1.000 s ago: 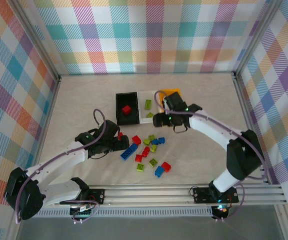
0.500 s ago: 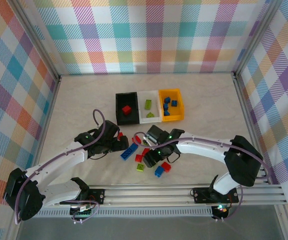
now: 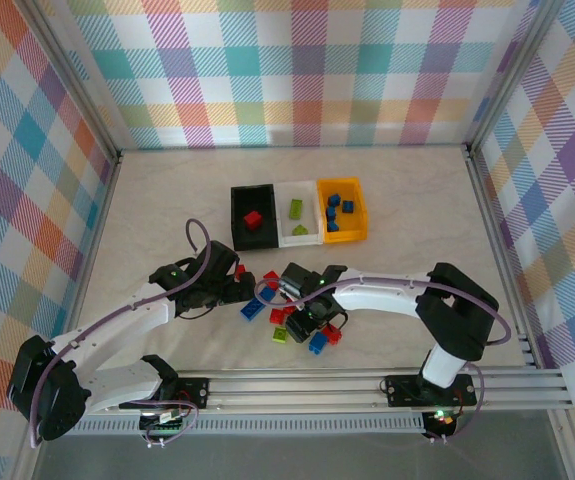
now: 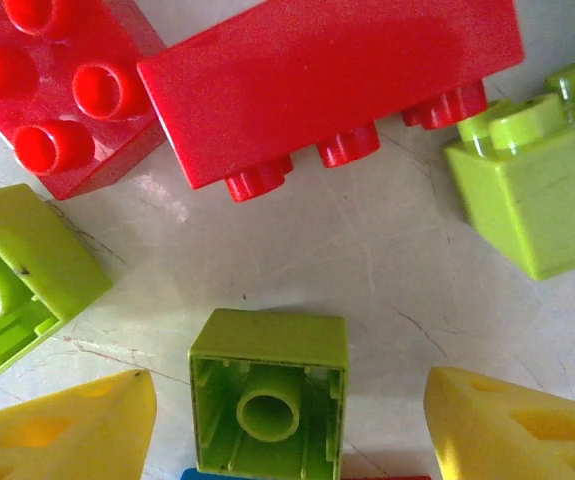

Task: Sort the legos into containers by color

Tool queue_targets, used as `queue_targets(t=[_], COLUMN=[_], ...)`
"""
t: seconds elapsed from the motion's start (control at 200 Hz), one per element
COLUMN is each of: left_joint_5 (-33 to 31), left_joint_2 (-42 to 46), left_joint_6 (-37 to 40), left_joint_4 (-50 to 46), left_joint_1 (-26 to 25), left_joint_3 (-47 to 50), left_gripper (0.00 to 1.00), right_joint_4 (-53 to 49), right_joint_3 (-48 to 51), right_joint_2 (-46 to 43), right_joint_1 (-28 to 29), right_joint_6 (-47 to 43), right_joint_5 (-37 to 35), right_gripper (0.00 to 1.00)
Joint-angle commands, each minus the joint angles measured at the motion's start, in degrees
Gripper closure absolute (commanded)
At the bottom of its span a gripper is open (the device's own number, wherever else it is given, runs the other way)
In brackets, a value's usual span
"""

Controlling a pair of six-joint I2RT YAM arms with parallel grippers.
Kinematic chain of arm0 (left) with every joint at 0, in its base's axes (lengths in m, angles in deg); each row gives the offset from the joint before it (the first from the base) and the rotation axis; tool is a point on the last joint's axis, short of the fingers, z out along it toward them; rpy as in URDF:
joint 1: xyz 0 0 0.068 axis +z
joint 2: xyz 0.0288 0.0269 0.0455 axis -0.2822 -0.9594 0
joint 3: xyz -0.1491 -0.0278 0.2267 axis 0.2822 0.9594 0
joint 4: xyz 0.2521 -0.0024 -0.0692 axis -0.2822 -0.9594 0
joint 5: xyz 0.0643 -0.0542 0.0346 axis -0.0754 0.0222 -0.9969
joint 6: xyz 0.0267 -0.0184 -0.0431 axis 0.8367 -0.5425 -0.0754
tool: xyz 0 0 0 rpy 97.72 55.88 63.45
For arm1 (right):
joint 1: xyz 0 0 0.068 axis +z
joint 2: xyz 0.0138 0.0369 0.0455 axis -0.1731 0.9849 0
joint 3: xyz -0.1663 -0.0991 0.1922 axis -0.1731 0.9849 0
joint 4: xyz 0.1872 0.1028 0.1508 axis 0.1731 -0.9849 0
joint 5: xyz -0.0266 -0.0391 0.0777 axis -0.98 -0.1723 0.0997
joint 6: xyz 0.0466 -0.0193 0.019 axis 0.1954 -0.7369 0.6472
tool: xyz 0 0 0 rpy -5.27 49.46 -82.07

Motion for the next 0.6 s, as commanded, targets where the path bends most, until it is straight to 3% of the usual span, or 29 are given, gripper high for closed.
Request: queue_targets(t=[0.0,0.6], left_joint_5=[-0.36,0.07], left_joint_2=[-0.17,1.12], left_joint_6=[0.18,0.14], left_joint_4=[-0.81,-0.59], left_joint_1=[0.38,0.38], left_joint_3=[0.04,0.57], left_gripper=[0.0,0.0], right_joint_4=[0.13,1.48], right_joint_3=[-1.27,0.76], right_joint_2=[0.99,-3.3], right_joint_1=[0.59,0.57], right_joint_6=[-0.37,1.32], right_joint_5=[-1.06,-0.91], right_gripper=[0.3,0.6])
